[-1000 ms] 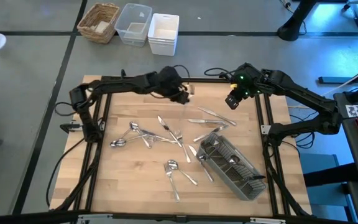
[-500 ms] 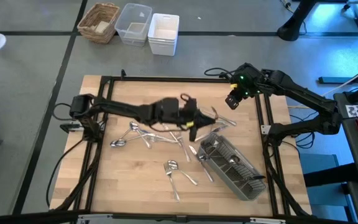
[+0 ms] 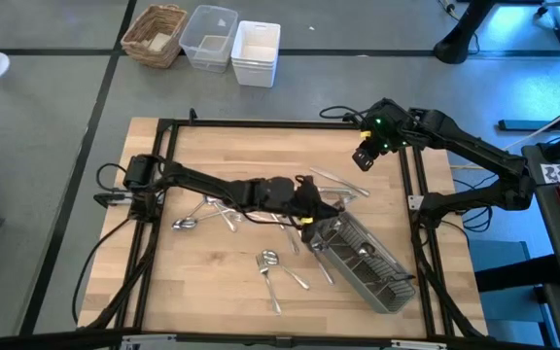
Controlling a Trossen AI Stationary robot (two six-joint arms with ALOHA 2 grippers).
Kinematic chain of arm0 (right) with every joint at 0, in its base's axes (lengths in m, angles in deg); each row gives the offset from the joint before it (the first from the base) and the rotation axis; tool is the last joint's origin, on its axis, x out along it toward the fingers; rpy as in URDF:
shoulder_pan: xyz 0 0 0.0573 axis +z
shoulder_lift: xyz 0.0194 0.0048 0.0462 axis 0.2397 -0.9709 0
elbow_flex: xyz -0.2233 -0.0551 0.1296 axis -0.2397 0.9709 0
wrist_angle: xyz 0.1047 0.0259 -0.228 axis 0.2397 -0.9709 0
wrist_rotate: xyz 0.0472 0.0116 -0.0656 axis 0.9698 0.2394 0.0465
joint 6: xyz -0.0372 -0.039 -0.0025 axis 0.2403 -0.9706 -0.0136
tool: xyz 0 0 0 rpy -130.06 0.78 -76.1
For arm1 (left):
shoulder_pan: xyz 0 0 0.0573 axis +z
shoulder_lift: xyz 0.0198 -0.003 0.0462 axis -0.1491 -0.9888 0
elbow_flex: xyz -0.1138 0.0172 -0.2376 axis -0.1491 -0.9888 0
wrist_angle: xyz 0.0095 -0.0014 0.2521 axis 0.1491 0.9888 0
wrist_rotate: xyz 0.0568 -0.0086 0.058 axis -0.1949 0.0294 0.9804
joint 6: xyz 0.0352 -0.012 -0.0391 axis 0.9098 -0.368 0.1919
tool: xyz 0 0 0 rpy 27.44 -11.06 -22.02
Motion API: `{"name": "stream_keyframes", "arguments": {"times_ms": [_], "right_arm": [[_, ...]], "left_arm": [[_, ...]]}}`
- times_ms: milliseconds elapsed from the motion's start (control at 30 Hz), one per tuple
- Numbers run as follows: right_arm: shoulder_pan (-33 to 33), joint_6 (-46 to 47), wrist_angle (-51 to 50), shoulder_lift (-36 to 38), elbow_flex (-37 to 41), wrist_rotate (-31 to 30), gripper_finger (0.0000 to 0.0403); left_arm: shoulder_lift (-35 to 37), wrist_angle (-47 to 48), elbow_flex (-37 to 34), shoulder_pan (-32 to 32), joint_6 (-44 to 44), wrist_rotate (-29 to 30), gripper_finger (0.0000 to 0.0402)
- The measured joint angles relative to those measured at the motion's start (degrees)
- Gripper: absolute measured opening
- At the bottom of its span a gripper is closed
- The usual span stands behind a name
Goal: Sort silverware
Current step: Put the silver fork into the gray silverware basket, then put the silver table knife into the gray silverware basket
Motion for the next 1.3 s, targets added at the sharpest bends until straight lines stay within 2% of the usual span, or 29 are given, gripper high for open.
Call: {"name": "stream_keyframes", "arguments": {"times_ms": [233,400,633,867,1167,1300], "right_arm": [[0.0,0.0,0.0,0.0,0.0,0.0,0.0112],[0.0,0.0,0.0,0.0,0.0,0.0,0.0112],[0.0,0.0,-0.1,0.0,0.0,0.1,0.0112],[0.0,0.0,-1.5,0.0,0.0,6.5,0.0112],[0.0,-2.8,-1.3,0.0,0.0,11.6,0.0112],[0.1,-2.8,-1.3,0.0,0.0,14.2,0.0112]], "left_arm": [[-2.4,0.5,0.0,-0.9,5.8,0.3,0.0022],[-2.7,0.1,0.0,-1.5,5.3,4.2,0.007],[-2.0,-0.1,0.0,-1.9,3.0,4.4,0.0122],[2.2,0.3,0.1,-1.6,0.3,3.6,0.0119],[4.7,5.1,0.1,-2.4,9.1,-2.9,0.0108],[4.7,10.0,0.1,-3.5,11.3,-3.3,0.0108]]}}
